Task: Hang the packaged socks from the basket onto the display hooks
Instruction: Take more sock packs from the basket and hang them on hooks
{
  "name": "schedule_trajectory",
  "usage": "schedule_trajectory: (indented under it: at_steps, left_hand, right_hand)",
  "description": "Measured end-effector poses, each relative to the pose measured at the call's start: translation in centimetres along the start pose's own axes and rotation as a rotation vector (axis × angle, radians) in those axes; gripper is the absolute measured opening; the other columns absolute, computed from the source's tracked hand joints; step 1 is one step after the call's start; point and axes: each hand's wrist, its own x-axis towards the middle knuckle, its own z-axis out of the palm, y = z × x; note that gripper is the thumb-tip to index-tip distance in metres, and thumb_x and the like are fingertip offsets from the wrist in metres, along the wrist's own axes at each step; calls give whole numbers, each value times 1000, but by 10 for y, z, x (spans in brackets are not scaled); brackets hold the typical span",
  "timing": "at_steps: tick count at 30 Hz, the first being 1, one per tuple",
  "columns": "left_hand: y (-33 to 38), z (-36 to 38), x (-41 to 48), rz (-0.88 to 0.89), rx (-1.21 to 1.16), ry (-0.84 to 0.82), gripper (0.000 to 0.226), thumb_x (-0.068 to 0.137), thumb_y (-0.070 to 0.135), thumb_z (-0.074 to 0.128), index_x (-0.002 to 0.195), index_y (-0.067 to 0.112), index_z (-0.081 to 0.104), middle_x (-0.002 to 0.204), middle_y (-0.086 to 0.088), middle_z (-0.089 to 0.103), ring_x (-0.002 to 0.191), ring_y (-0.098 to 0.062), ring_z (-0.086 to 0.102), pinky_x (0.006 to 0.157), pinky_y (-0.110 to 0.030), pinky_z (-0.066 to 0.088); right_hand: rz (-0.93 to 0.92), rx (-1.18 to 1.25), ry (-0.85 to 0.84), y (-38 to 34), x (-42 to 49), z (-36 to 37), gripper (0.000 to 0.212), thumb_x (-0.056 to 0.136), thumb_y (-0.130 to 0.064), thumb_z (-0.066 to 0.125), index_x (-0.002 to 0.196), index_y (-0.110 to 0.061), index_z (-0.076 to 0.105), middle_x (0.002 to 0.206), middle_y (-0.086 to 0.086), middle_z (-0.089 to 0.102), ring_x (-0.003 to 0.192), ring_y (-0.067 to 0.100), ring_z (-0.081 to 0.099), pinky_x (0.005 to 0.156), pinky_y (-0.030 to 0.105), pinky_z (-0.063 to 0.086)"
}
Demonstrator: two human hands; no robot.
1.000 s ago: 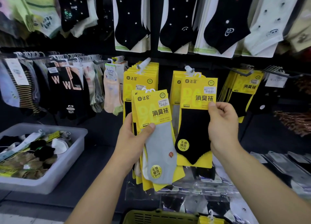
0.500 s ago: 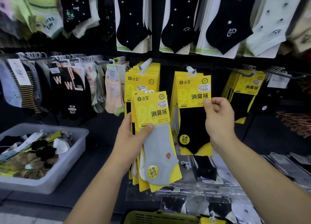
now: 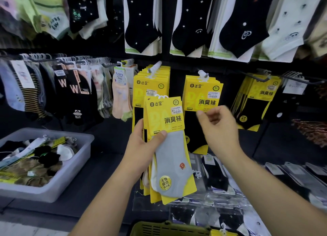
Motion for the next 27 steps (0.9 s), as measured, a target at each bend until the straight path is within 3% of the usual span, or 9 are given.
schedule_trajectory:
  at_steps: [3,5,8,11,13,17,21,23,27]
  left_hand:
    - [-1,4,-1,20,22,-8,34,96,20,78,126,28,65,119,6,79,109,-16,77,83,-30,64]
    - [-1,5,-2,32,21,-13,39,91,25,83,126,27,66,119,4,79,110,-17,77,83,-31,64]
    - [-2,5,-4,44,-13,-11,50,80,31,85,126,25,66,119,2,79,107,-17,78,79,-26,63]
    - [-3,4,-3,19,-54,-32,54,79,30,86,128,24,65,120,1,79,109,-17,78,79,-25,63]
    - [-5,4,-2,12,-33,-28,53,78,30,87,126,26,65,119,0,79,108,-19,78,78,-26,63]
    - [-8,3,-1,-6,22,-30,46,78,31,87,119,35,67,117,3,80,107,-19,78,79,-30,64]
    - [-8,-1,0,6,118,-66,42,80,35,86,116,44,67,117,7,80,108,-16,78,91,-43,62]
    - [-8,-2,0,7,158,-86,43,80,38,85,118,46,66,118,8,79,110,-15,77,96,-48,61]
    - [-8,-2,-1,20,196,-109,44,81,37,85,120,45,66,120,10,78,113,-15,76,99,-52,60]
  right_hand:
    - [35,-23,-242,-13,-15,10,39,73,-62,73,84,-27,61,76,-5,64,66,0,56,58,18,48]
    - [51,-40,-314,-18,-20,14,39,75,-55,78,84,-21,62,75,2,64,62,4,53,58,27,48]
    - [105,56,-311,-21,-21,12,32,80,-40,80,84,-13,62,70,6,60,61,11,52,60,36,47]
    - [237,223,-273,-20,-22,8,33,84,-31,79,94,-4,63,87,21,71,76,31,68,73,50,56]
    - [327,304,-266,-17,-21,5,40,84,-28,79,101,2,60,97,27,69,84,32,69,79,54,56]
    - [305,288,-273,-15,-16,-2,29,85,-23,78,105,-12,60,95,10,74,84,17,72,65,31,53]
    - [67,167,-163,-28,7,-15,15,88,-30,74,99,-28,64,90,-3,69,79,5,65,63,13,48]
    - [-34,63,-191,-36,17,-20,4,90,-31,72,92,-30,69,88,-8,68,79,4,62,67,14,49]
    - [-58,-35,-336,-45,27,-24,13,92,-28,70,79,-29,72,79,-12,68,72,-5,60,65,14,46]
